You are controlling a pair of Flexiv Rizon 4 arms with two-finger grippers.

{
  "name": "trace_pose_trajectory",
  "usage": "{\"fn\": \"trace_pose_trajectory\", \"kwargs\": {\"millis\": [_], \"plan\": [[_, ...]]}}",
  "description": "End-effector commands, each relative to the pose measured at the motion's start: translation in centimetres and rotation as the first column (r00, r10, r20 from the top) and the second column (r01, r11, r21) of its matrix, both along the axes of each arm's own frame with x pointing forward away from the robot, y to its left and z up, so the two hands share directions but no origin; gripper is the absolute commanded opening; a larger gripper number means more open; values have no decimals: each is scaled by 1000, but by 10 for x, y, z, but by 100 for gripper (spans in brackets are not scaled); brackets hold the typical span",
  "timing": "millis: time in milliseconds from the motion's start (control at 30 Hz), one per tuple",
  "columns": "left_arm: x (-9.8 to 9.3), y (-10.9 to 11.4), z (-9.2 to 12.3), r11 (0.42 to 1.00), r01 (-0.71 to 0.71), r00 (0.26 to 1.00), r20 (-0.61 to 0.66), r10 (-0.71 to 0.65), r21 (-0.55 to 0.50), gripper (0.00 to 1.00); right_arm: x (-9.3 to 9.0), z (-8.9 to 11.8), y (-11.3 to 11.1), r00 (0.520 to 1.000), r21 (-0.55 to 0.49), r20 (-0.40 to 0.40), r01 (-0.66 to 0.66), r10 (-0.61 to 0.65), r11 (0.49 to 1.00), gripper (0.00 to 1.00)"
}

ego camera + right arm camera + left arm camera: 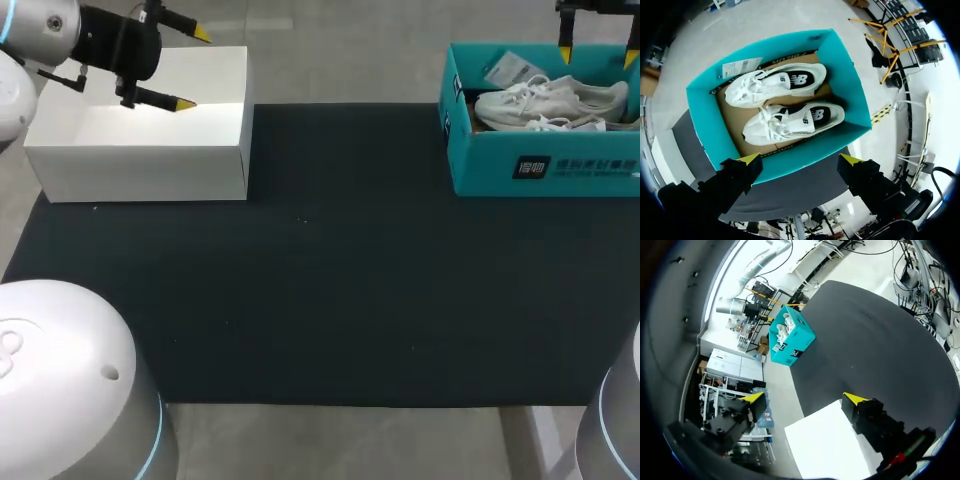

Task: Take the shoe out of the shoebox, open the shoe tongue, remove and reinsert the insole, then place the shoe into the shoebox

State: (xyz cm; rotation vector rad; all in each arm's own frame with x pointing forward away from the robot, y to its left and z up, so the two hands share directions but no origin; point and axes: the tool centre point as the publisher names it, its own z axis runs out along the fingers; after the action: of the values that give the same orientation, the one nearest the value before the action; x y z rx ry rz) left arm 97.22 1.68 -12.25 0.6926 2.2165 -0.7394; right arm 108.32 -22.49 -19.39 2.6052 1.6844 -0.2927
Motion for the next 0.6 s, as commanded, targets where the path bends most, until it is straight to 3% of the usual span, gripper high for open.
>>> {"fn": "trace_pose_trajectory", "kwargs": {"millis": [33, 600], "plan": [[1, -7, -4, 736, -675, 721, -252, 646, -43, 100, -24, 10, 3, 974, -71, 218, -42, 57, 997, 100], [1, -7, -4, 736, -675, 721, -252, 646, -43, 100, -24, 10, 3, 974, -71, 218, -42, 57, 997, 100]]}}
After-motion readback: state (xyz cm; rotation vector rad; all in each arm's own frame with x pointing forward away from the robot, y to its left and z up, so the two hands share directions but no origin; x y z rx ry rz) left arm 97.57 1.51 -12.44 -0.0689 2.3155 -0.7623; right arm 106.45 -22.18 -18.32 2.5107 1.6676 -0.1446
